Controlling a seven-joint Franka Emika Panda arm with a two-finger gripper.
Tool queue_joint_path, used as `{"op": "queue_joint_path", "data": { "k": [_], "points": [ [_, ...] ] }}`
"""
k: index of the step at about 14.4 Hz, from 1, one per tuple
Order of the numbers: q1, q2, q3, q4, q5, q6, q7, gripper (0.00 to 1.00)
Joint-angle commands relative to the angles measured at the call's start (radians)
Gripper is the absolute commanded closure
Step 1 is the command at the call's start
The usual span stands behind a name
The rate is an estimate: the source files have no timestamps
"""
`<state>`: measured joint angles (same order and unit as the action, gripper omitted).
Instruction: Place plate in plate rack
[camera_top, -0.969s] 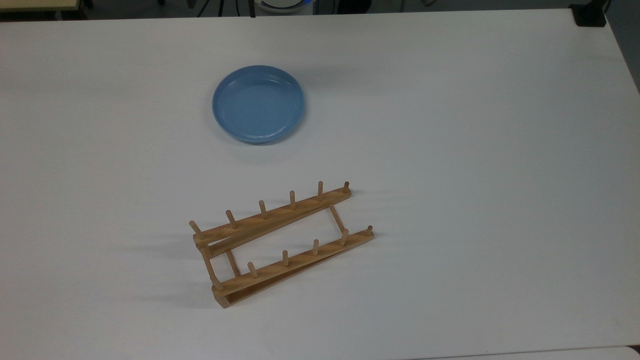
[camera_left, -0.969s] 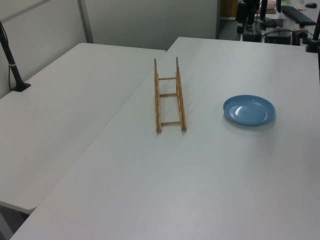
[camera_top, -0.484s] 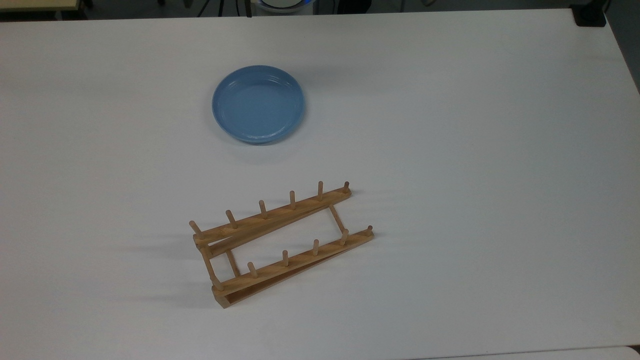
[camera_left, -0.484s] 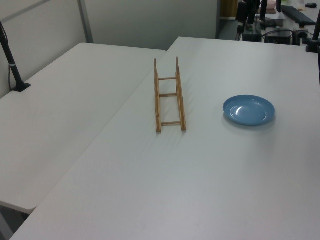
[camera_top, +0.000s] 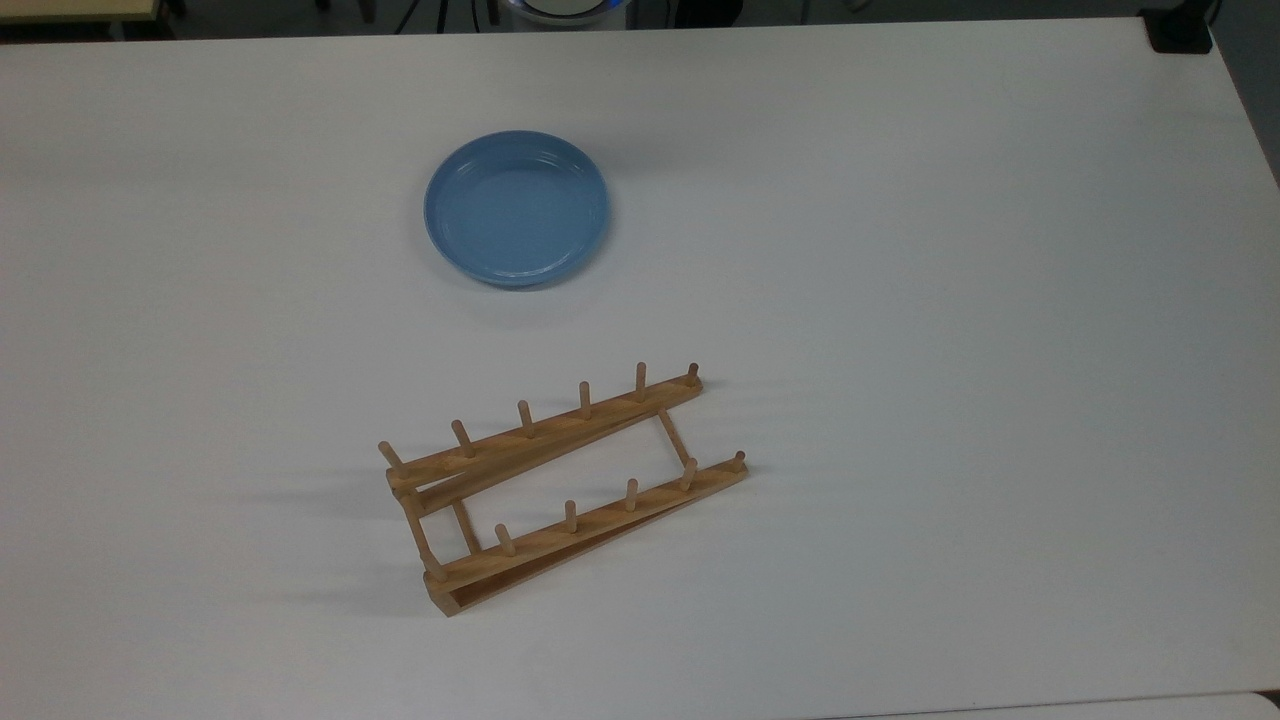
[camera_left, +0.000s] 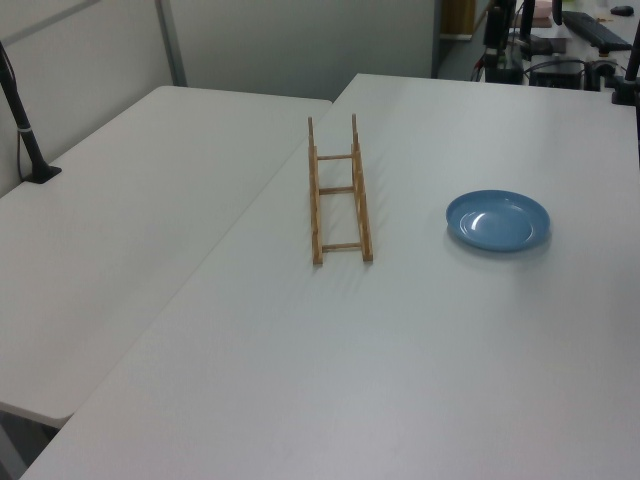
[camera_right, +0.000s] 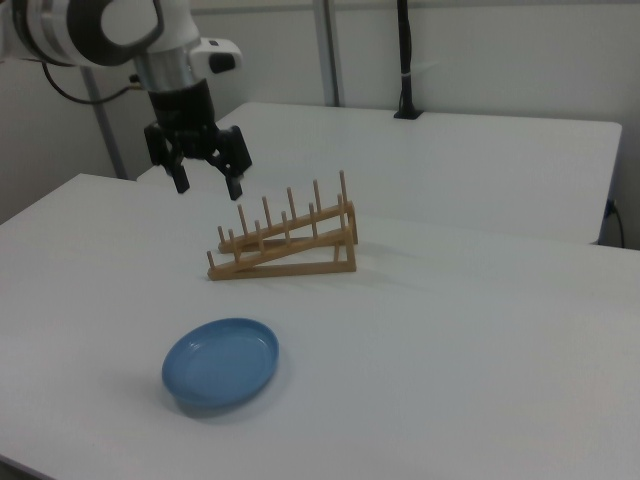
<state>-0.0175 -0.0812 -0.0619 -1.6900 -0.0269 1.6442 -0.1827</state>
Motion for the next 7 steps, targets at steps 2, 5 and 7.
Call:
{"op": "queue_joint_path", "data": {
  "k": [2, 5, 7],
  "points": [
    [-0.064, 0.018, -0.01, -0.077, -0.011, -0.012, -0.27, 0.0],
    [-0.128, 0.034, -0.012, -0.233, -0.01, 0.211, -0.271, 0.0],
    [-0.14, 0.04, -0.012, -0.345, -0.01, 0.369, -0.271, 0.0]
  ]
}}
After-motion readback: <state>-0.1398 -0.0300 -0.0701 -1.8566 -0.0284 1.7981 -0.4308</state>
